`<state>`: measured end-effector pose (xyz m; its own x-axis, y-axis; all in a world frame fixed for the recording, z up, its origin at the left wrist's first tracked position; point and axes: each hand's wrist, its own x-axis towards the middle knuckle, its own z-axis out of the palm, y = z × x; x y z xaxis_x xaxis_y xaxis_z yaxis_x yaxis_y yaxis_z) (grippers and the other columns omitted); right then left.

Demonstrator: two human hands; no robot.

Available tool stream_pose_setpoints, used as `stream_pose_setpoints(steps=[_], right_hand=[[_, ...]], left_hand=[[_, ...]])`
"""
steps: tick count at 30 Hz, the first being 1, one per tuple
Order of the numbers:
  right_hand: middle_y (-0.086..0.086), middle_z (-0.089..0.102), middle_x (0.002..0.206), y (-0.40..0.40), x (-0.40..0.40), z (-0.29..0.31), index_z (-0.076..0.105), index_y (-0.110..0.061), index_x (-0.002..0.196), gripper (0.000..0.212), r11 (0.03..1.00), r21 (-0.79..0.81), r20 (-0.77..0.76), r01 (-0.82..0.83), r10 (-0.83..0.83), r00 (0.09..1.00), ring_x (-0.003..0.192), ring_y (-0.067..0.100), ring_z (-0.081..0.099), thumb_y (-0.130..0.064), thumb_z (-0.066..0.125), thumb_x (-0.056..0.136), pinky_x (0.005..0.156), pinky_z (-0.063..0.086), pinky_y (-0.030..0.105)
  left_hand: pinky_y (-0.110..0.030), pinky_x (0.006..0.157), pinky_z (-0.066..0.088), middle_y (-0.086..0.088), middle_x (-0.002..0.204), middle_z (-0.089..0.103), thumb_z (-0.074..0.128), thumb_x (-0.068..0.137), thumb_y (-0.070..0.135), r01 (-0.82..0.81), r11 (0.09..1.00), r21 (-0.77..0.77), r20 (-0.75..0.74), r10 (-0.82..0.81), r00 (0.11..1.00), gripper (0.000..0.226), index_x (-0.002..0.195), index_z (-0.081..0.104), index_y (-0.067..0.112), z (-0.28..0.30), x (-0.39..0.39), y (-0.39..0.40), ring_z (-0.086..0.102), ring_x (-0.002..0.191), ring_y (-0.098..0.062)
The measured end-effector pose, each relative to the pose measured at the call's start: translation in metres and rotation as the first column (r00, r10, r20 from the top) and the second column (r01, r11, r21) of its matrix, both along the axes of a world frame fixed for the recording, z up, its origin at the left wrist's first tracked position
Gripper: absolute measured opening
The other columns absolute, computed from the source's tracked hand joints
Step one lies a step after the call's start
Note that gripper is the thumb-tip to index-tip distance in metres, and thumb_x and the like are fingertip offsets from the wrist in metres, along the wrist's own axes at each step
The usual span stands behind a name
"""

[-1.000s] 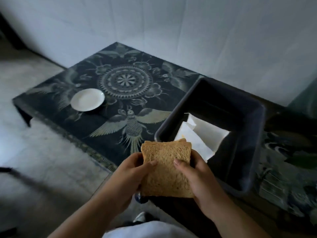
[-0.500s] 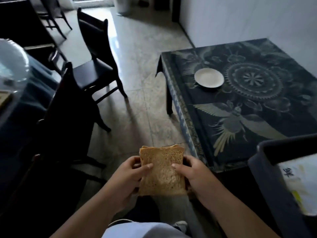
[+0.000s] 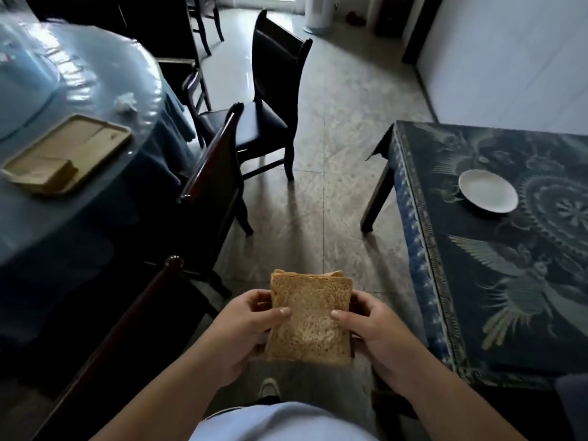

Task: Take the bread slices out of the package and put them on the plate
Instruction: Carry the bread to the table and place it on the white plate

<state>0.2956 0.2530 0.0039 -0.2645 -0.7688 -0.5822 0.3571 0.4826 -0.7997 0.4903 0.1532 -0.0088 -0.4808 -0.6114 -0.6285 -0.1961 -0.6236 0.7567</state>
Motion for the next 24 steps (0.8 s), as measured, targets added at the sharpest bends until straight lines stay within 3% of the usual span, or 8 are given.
stream_pose_setpoints(steps=[4, 9, 14, 18, 24], right_hand=[[0.025, 0.068, 0.117, -0.031, 0.012, -0.004, 0.058, -0.001, 0.124, 0.038, 1.0, -0.01, -0.014, 0.018, -0.018, 1.0, 0.108, 0.042, 0.065, 0.006, 0.064, 0.086, 0.081, 0.057, 0.045], [0.02, 0.071, 0.111, -0.068, 0.011, -0.011, 0.061, -0.003, 0.119, 0.036, 0.999, -0.02, 0.003, 0.03, -0.03, 1.0, 0.094, 0.031, 0.071, 0.002, 0.069, 0.084, 0.067, 0.06, 0.036], [0.019, 0.072, 0.11, -0.092, -0.004, -0.018, 0.062, -0.005, 0.117, 0.043, 0.999, -0.037, 0.024, 0.033, -0.032, 0.999, 0.096, 0.033, 0.071, -0.004, 0.076, 0.076, 0.07, 0.059, 0.038], [0.015, 0.075, 0.101, -0.131, -0.033, -0.027, 0.063, -0.004, 0.115, 0.042, 0.998, -0.047, 0.071, 0.035, -0.032, 0.997, 0.084, 0.027, 0.074, -0.003, 0.076, 0.075, 0.062, 0.06, 0.036], [0.019, 0.073, 0.108, -0.213, -0.103, -0.037, 0.062, -0.004, 0.116, 0.038, 0.999, -0.047, 0.072, -0.027, 0.03, 0.997, 0.091, 0.03, 0.073, 0.0, 0.073, 0.08, 0.066, 0.06, 0.037]], left_hand=[[-0.048, 0.073, 0.061, 0.001, 0.092, 0.077, 0.08, 0.078, 0.02, 0.017, 0.998, -0.053, 0.017, -0.017, 1.0, 0.029, 0.104, 0.068, 0.021, -0.005, 0.012, -0.033, 0.074, 0.086, -0.022], [-0.046, 0.072, 0.061, 0.003, 0.093, 0.077, 0.08, 0.078, 0.022, 0.032, 0.997, -0.075, 0.02, -0.031, 0.999, 0.03, 0.105, 0.067, 0.023, -0.008, 0.012, -0.072, 0.074, 0.086, -0.019], [-0.043, 0.069, 0.062, 0.003, 0.093, 0.077, 0.081, 0.077, 0.021, 0.066, 0.996, -0.052, 0.013, -0.066, 0.998, 0.032, 0.106, 0.065, 0.022, -0.013, -0.001, -0.097, 0.074, 0.087, -0.02], [-0.039, 0.066, 0.062, 0.006, 0.09, 0.077, 0.083, 0.075, 0.019, 0.065, 0.996, -0.055, 0.035, -0.064, 0.997, 0.038, 0.107, 0.063, 0.022, -0.016, -0.031, -0.135, 0.074, 0.084, -0.018], [-0.052, 0.079, 0.06, 0.002, 0.09, 0.077, 0.079, 0.079, 0.014, 0.013, 0.997, -0.076, 0.076, -0.007, 0.997, 0.033, 0.107, 0.063, 0.017, -0.013, -0.096, -0.207, 0.074, 0.087, -0.022]])
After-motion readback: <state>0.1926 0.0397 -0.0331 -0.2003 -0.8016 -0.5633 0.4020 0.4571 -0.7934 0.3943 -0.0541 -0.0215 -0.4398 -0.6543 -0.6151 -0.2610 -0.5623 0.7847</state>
